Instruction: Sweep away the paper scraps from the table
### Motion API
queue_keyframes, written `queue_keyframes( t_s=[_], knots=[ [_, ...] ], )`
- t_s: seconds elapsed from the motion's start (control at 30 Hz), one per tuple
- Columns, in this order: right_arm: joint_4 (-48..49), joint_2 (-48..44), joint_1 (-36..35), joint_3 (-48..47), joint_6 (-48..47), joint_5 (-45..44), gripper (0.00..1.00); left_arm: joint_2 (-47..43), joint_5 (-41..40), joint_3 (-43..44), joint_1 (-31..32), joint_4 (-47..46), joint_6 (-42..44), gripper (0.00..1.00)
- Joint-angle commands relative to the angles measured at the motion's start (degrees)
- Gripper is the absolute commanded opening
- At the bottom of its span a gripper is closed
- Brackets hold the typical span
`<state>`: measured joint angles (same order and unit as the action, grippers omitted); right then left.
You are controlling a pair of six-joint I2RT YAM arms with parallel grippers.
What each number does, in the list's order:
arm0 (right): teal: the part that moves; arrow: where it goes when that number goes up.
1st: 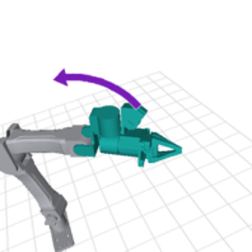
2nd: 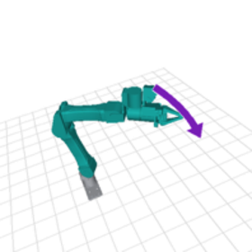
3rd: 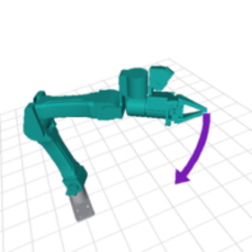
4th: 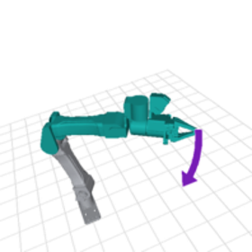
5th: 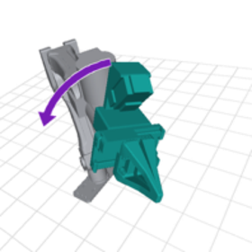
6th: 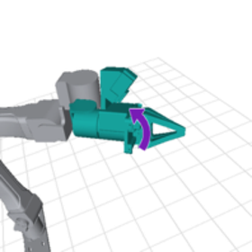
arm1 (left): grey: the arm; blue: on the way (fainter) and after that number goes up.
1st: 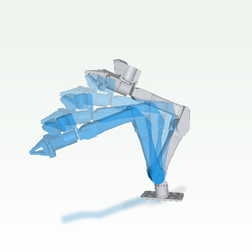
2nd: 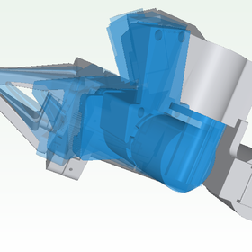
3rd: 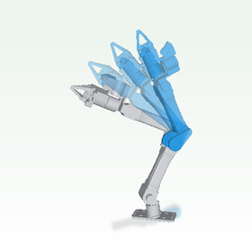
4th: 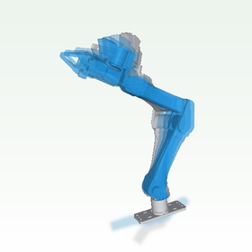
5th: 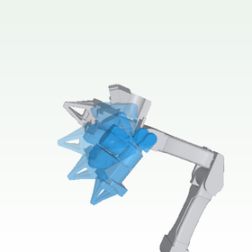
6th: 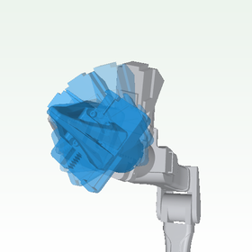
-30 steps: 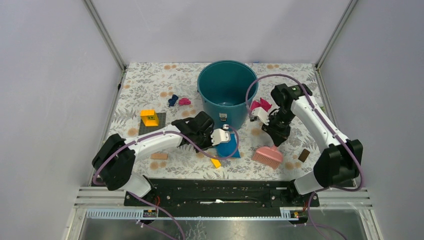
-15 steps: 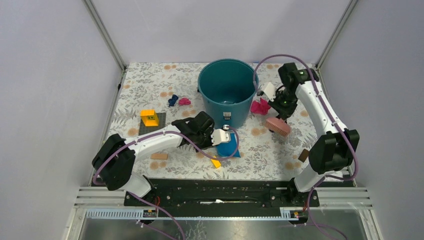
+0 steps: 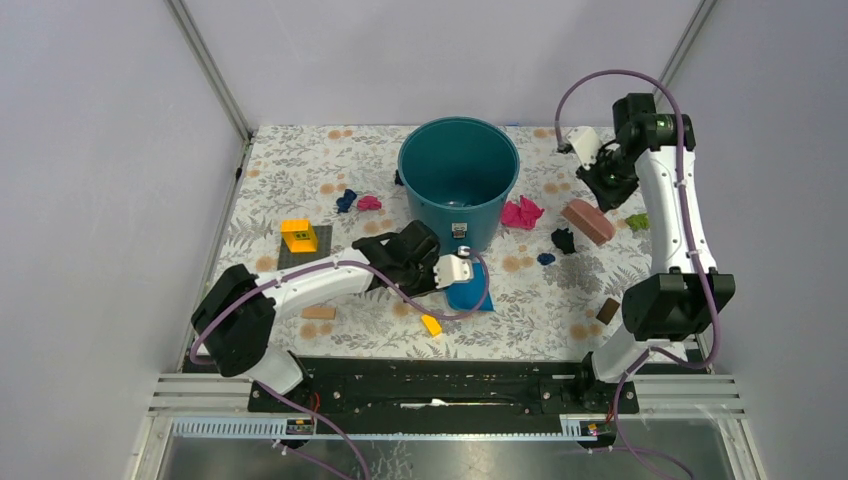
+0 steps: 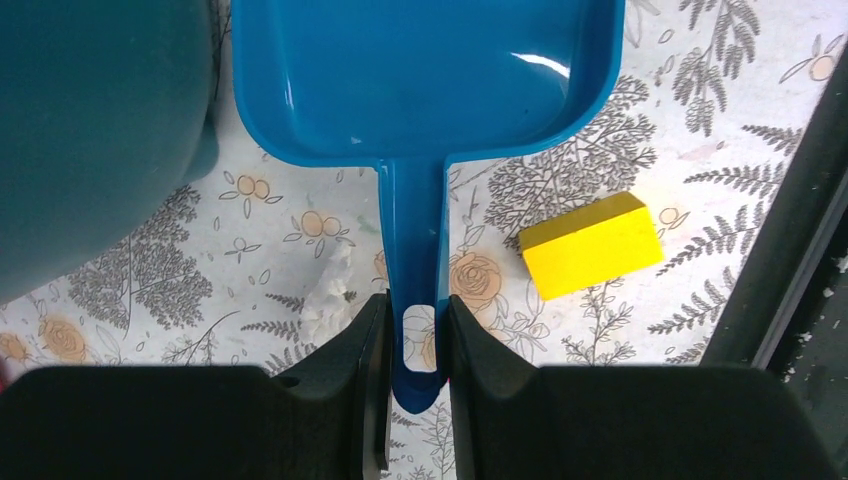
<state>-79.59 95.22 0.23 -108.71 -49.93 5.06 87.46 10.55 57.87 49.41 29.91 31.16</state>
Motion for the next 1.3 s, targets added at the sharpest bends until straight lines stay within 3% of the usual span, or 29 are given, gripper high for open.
queue_keyframes(
  t_s=[0.0, 0.23, 0.5, 0.77, 1.27],
  knots=[
    [7.0, -1.2, 5.2, 3.1, 2.8, -7.0, 0.0, 0.5, -0.7, 2.9, 2.2, -2.0, -1.8, 0.0],
    [18.7, 5.1, 15.2, 0.2, 5.7, -16.6, 0.0, 5.0, -5.0, 9.7, 5.0, -2.5, -8.2, 0.0],
    [29.2, 14.1, 17.2, -0.5, 7.0, -20.1, 0.0, 11.9, -6.0, 14.9, 5.5, -1.7, -11.6, 0.0],
    [28.8, 19.5, 16.6, -1.7, 11.9, -13.5, 0.0, 18.7, -8.6, 21.8, 6.0, 1.6, -11.3, 0.0],
    [21.3, 8.4, 6.7, 15.5, 19.8, -0.5, 0.0, 27.1, -8.1, 29.5, 6.6, 1.7, -12.5, 0.0]
  ],
)
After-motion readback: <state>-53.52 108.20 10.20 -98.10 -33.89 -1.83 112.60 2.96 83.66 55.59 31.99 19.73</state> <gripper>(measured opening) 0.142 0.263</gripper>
